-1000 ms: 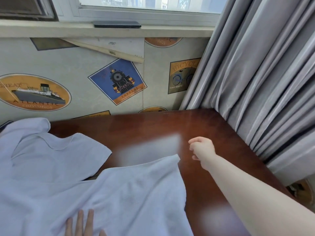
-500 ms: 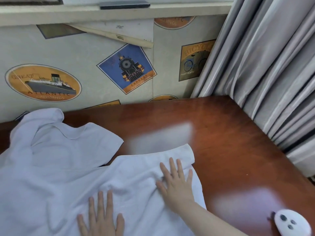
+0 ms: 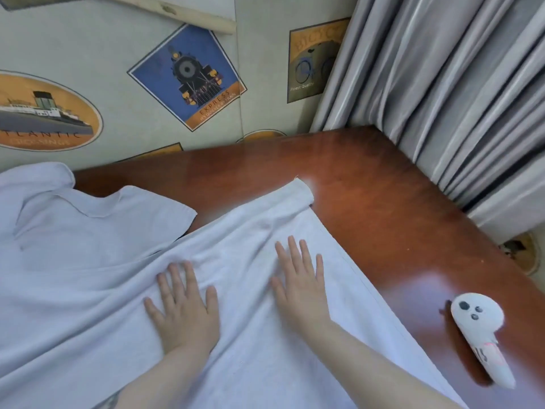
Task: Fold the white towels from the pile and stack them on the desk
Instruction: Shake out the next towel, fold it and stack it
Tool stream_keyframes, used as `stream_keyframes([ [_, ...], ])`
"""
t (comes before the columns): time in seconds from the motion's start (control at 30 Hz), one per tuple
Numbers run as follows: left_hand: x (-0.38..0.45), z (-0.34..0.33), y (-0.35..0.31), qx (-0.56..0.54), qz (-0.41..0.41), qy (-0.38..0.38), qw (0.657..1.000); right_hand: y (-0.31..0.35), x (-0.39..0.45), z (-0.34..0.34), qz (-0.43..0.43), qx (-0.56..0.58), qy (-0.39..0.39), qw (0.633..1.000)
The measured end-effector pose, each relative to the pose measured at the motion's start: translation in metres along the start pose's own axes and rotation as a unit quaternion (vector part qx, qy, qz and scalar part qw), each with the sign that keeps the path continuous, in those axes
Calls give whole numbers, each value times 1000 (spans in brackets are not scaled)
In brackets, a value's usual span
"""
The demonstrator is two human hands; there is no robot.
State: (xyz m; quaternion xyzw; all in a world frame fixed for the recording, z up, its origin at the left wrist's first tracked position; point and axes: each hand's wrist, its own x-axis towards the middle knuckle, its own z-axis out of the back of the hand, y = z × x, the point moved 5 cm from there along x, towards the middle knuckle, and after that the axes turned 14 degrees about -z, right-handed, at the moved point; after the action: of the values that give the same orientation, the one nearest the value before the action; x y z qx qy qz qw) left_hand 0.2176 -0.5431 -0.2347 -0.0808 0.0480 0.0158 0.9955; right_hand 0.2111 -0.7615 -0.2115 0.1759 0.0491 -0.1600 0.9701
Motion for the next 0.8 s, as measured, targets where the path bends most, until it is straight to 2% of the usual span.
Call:
stream_keyframes([
  [0.03, 2, 0, -1, -9, -5, 3, 1000, -19, -31, -6, -5, -38, 10, 999],
  [0.17, 16, 0, 3, -24, -4, 19, 1000, -89, -70, 1, -153, -91, 7, 984],
  [0.23, 18, 3, 5, -23, -10, 33, 999, -94, -71, 10, -163, -77, 35, 983],
  [0.33, 1, 11, -5, -36, -49, 42, 997, -113, -109, 33, -165, -10, -31, 986],
  [0.4, -35, 13, -28, -42, -134, 20, 990, -140, -154, 31, -198, -26, -36, 979],
  [0.5, -132, 4, -86, -70, -318, -23, 945, -177, -211, 23, -269, -61, -34, 961],
  [0.57, -190, -13, -114, -86, -378, 4, 922, -191, -222, 19, -308, -58, -23, 949],
  [0.63, -230, -28, -130, -64, -392, 12, 918, -201, -225, 28, -352, -52, -16, 934],
  [0.7, -248, -38, -135, -56, -381, 21, 922, -192, -221, 35, -324, -49, -22, 945],
  [0.73, -251, -40, -136, -53, -373, 23, 926, -177, -220, 36, -262, -46, -38, 963],
  [0.8, -254, -36, -140, -23, -366, 29, 930, -152, -232, 35, -127, -8, -10, 992],
])
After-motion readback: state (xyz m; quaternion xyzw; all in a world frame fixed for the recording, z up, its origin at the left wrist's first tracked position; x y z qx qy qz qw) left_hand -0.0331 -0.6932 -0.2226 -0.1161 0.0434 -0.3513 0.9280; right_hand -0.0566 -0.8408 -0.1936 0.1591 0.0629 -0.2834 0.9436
